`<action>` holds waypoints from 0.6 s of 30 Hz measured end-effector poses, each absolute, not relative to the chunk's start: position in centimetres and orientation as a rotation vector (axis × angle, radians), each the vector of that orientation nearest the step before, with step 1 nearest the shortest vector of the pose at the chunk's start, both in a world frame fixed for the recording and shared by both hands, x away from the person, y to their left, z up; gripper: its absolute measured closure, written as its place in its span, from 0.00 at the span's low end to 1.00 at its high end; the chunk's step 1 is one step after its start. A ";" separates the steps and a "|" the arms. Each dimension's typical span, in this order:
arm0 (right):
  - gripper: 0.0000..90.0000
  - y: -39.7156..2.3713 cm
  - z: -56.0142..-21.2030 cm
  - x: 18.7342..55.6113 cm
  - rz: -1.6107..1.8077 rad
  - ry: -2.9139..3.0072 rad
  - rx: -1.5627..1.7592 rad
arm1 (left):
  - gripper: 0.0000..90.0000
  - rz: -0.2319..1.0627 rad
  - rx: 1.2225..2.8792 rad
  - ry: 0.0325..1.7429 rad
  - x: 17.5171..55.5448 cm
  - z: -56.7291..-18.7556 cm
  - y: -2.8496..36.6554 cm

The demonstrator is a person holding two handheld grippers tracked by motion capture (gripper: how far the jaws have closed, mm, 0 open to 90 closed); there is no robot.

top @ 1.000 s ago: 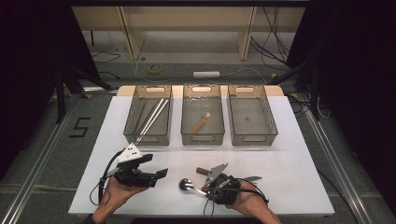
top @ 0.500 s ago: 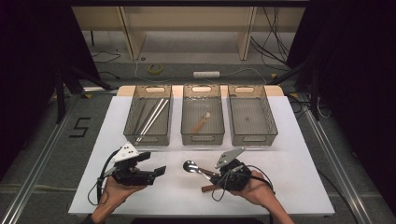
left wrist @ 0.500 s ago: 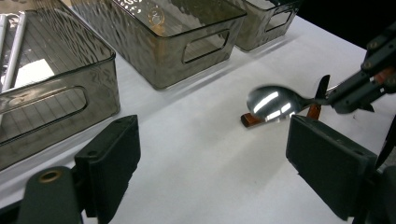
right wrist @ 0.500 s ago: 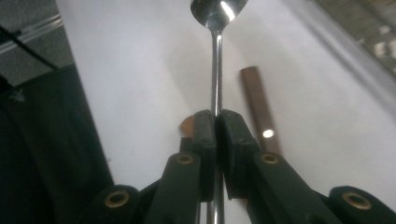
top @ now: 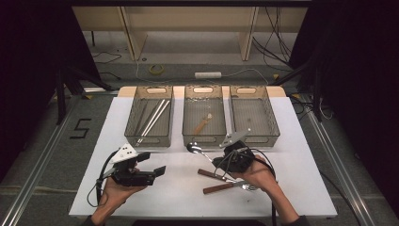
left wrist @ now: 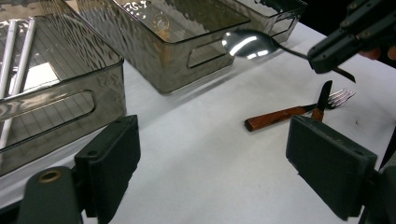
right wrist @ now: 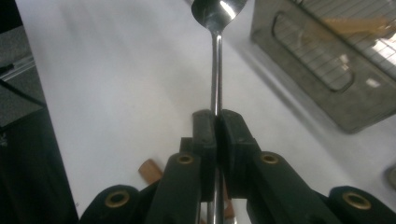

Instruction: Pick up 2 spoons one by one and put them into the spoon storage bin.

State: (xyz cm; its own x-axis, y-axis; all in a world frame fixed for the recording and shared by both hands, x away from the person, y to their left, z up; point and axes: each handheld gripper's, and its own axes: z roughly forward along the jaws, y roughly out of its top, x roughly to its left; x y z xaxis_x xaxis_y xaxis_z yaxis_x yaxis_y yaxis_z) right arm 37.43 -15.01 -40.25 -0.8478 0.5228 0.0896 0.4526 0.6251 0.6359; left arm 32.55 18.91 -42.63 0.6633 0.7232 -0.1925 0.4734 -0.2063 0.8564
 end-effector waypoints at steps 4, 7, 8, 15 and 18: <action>0.95 -14.9 -39.2 38.4 1.075 2.705 0.847 | 0.19 0.309 1.849 0.947 32.6 -42.6 19.0; 0.95 -14.9 -38.3 39.4 1.098 2.680 0.867 | 0.19 0.313 1.848 0.948 32.6 -42.6 19.0; 0.95 -14.9 -38.0 39.8 1.108 2.673 0.874 | 0.19 0.312 1.847 0.947 32.6 -42.6 19.0; 0.95 -14.4 -36.5 42.7 1.126 2.618 0.938 | 0.19 0.313 1.848 0.942 32.6 -42.6 19.0; 0.95 -14.2 -36.3 43.9 1.124 2.599 0.963 | 0.19 0.317 1.843 0.944 32.6 -42.5 19.1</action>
State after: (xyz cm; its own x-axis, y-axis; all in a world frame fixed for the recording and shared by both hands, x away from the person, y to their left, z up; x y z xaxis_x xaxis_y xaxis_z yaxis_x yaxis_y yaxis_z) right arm 43.93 -14.20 -36.27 -0.7826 0.6127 0.1105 0.5000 0.5129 0.6978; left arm 32.59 19.08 -42.53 0.6610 0.7257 -0.1907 0.4640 -0.1957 0.8639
